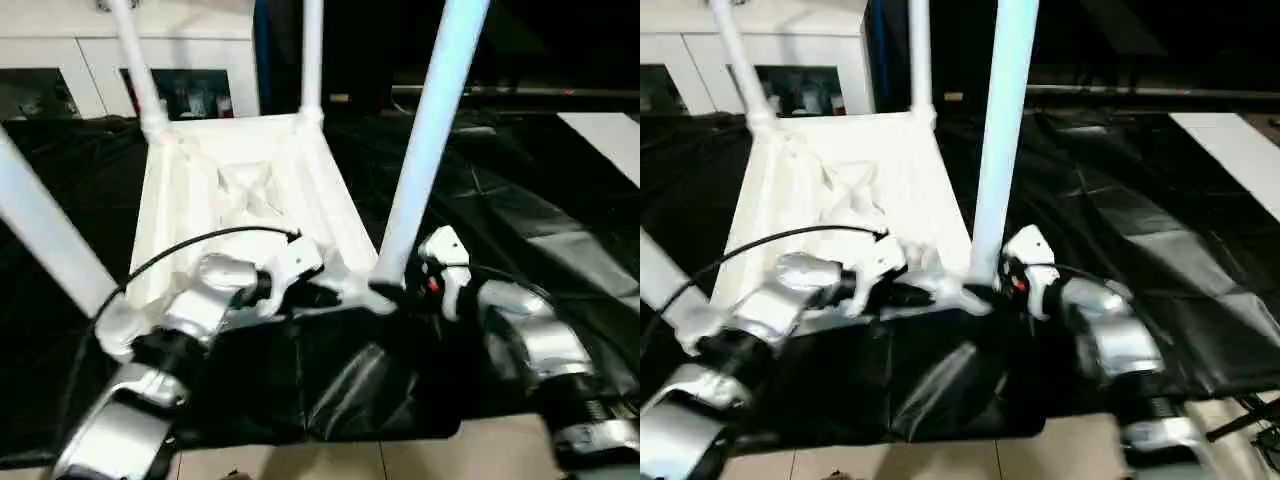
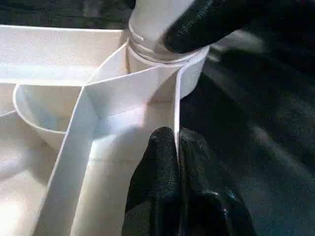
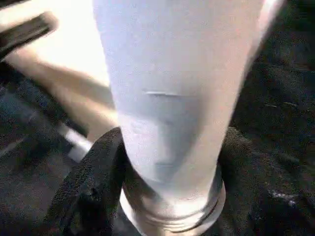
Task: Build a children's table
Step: Rotate leg to tighten
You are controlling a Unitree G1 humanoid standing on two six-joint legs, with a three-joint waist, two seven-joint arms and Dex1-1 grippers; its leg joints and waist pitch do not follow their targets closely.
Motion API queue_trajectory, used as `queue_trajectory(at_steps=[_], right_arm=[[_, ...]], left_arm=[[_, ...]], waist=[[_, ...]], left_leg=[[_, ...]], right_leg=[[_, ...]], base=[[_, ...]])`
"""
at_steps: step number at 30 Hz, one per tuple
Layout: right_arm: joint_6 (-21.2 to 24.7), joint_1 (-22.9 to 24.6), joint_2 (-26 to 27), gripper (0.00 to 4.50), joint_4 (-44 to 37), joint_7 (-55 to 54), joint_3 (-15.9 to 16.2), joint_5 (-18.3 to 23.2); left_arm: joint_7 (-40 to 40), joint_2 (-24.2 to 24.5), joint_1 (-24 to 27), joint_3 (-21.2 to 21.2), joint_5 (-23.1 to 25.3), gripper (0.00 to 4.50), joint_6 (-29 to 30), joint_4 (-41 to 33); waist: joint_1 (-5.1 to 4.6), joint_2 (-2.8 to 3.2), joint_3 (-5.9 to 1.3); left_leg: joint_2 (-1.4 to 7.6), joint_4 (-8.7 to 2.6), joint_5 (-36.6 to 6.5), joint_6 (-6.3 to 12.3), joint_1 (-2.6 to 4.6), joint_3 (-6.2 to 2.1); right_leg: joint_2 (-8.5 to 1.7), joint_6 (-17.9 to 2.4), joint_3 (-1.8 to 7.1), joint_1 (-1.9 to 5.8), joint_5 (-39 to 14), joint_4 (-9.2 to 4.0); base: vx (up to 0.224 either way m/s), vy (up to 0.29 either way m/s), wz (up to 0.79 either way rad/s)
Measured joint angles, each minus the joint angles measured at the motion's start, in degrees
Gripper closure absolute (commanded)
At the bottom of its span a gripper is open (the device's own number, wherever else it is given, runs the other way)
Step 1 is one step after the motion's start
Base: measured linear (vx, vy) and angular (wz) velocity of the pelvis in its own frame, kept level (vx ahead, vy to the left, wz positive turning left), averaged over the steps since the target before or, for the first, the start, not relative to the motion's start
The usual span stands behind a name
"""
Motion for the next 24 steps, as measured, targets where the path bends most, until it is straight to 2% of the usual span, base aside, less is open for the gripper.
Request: queue_trajectory(at_steps=[6, 11, 12, 13, 14, 16, 18, 21, 24], right_arm=[[1.2, -2.5, 6.8, 2.32, 2.7, -17.8, -3.7, -1.8], [1.1, -3.1, 7.5, 2.35, 3.1, -19.4, -3.8, -3.4], [0.9, -3.1, 7.5, 2.04, 3.1, -19.5, -3.8, -3.4], [0.8, -3.1, 7.5, 2.04, 3.1, -19.5, -3.8, -3.4], [0.4, -2.9, 7.6, 1.73, 3.1, -19.4, -4.0, -3.2], [-0.2, -2.4, 7.7, 1.69, 2.8, -18.8, -4.1, -2.7], [-0.5, -1.5, 7.3, 1.48, 2.2, -17.3, -4.1, -2.1], [0.6, 0.1, 4.8, 1.48, -0.5, -13.1, -3.9, -1.2], [3.2, 4.7, -1.8, 1.48, -6.7, -4.5, -2.6, 0.6]], left_arm=[[12.5, -6.5, -2.6, 1.5, 0.9, 4.5, 3.2, 4.5], [13.8, -7.1, -2.6, 1.2, 2.1, 4.5, 1.8, 5.2], [13.8, -7.1, -2.6, 1.0, 2.5, 4.5, 1.2, 5.4], [13.9, -7.1, -2.6, 0.9, 2.7, 4.5, 0.9, 5.5], [13.8, -6.9, -2.6, 0.6, 2.7, 4.5, 0.4, 5.5], [13.6, -6.4, -2.6, 0.1, 2.8, 4.5, -0.4, 5.5], [13.2, -5.8, -2.6, -0.2, 2.8, 4.5, -1.2, 5.5], [12.3, -5.3, -2.5, -0.4, 3.3, 4.5, -2.7, 5.4], [10.9, -4.8, -1.6, -0.8, 3.8, 4.5, -5.0, 4.2]], waist=[[-1.1, -0.05, -0.03], [-1.44, 0.01, -0.07], [-1.49, 0.0, -0.07], [-1.53, 0.0, -0.07], [-1.57, -0.01, -0.06], [-1.66, -0.05, -0.04], [-1.74, -0.09, -0.01], [-1.65, -0.17, 0.04], [-0.73, -0.16, 0.03]], left_leg=[[-0.16, 0.03, 0.0, 0.0, 0.3, -0.13], [-0.2, -0.04, 0.0, 0.01, 0.3, -0.28], [-0.2, -0.06, 0.0, 0.02, 0.31, -0.3], [-0.2, -0.12, 0.0, 0.02, 0.31, -0.32], [-0.21, -0.19, 0.0, 0.02, 0.3, -0.32], [-0.24, -0.21, 0.0, 0.02, 0.3, -0.32], [-0.25, -0.25, 0.0, 0.02, 0.28, -0.32], [-0.27, -0.4, 0.0, 0.03, 0.14, -0.32], [-0.27, -0.47, 0.0, 0.04, -0.22, -0.27]], right_leg=[[-0.08, 0.1, -0.05, 0.26, -0.1, -0.25], [-0.07, 0.1, -0.15, 0.46, -0.1, -0.66], [-0.07, 0.1, -0.19, 0.52, -0.1, -0.78], [-0.07, 0.1, -0.22, 0.58, -0.1, -0.91], [-0.07, 0.1, -0.24, 0.61, -0.1, -1.07], [-0.08, 0.1, -0.22, 0.61, -0.1, -1.1], [-0.08, 0.1, -0.22, 0.56, -0.1, -1.1], [-0.08, 0.1, -0.22, 0.36, -0.1, -1.1], [-0.07, 0.1, -0.15, 0.08, 0.0, -1.06]], base=[[0.0, 0.0, 0.0], [0.0, 0.0, 0.0], [0.0, 0.0, 0.0], [0.0, 0.0, 0.0], [0.0, 0.0, 0.0], [0.0, 0.0, 0.0], [0.0, 0.0, 0.0], [0.0, 0.0, 0.0], [0.0, 0.0, 0.0]])
